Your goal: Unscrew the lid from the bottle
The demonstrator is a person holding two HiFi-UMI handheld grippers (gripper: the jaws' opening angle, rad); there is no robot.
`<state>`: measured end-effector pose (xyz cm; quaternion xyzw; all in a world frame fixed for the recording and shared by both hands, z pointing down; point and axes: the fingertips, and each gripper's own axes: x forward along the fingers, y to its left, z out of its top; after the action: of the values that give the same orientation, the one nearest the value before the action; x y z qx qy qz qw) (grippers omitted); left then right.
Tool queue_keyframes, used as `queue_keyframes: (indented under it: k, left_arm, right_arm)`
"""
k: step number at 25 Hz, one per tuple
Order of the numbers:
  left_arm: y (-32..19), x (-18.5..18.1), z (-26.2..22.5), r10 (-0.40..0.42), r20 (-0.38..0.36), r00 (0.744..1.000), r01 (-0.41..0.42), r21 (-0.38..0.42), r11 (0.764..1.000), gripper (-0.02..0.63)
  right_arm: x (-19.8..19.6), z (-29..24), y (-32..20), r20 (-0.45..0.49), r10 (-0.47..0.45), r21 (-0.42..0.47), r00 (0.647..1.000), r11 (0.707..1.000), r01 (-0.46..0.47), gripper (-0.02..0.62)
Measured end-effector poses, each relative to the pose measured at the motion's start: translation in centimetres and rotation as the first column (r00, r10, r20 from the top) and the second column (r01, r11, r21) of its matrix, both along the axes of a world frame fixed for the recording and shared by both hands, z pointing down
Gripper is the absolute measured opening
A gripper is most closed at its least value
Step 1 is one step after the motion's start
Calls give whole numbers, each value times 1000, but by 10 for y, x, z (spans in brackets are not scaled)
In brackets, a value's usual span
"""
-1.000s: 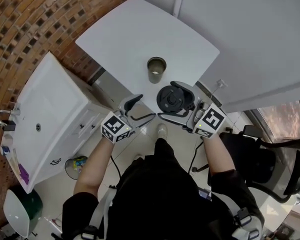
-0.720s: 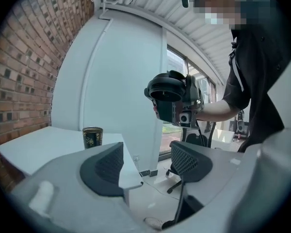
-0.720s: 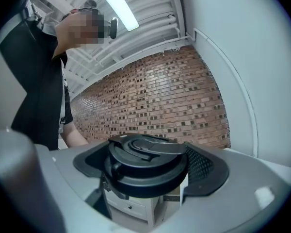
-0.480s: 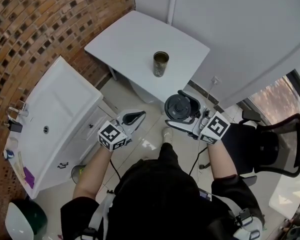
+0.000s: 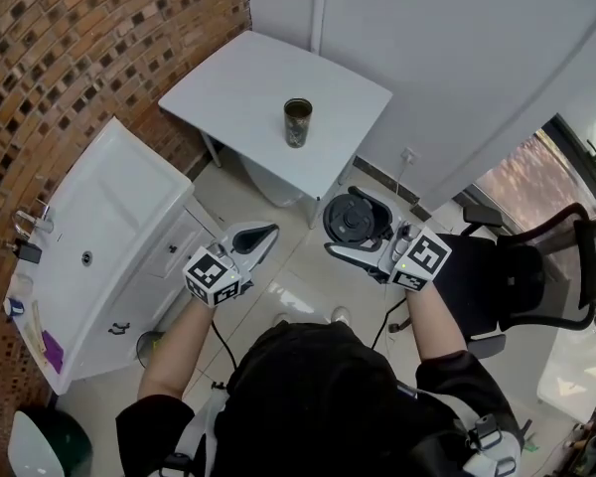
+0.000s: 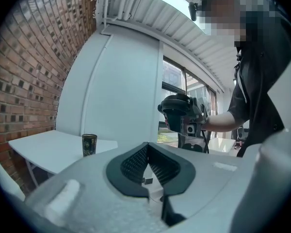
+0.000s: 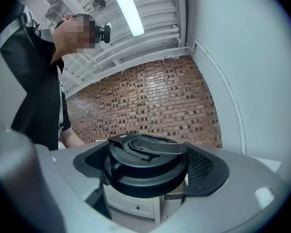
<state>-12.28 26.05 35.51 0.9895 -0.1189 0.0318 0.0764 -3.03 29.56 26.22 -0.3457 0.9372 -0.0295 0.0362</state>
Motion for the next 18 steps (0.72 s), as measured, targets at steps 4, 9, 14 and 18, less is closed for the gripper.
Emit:
queue_keyframes:
  k: [4,9,14,18]
  left_arm:
    - [6,16,-12,-41,-16,999,41,8,999,2]
    - [21,59,-35,-68,-129,989,69,6,998,2]
    - [38,78,-31,-59,-91,994,62,30,998,3]
    - [40,73,-25,-85,-66,994,87,27,996,3]
  right_arm:
    - [16,-5,22,32,-7,-6,999,1000,7,472]
    - [46,1,37,48,-35,-20,998,999,36,472]
    - [58,4,40,67,-42,-24,997,999,44,472]
    - [59,12,38,76,-48,-28,996,998,50,472]
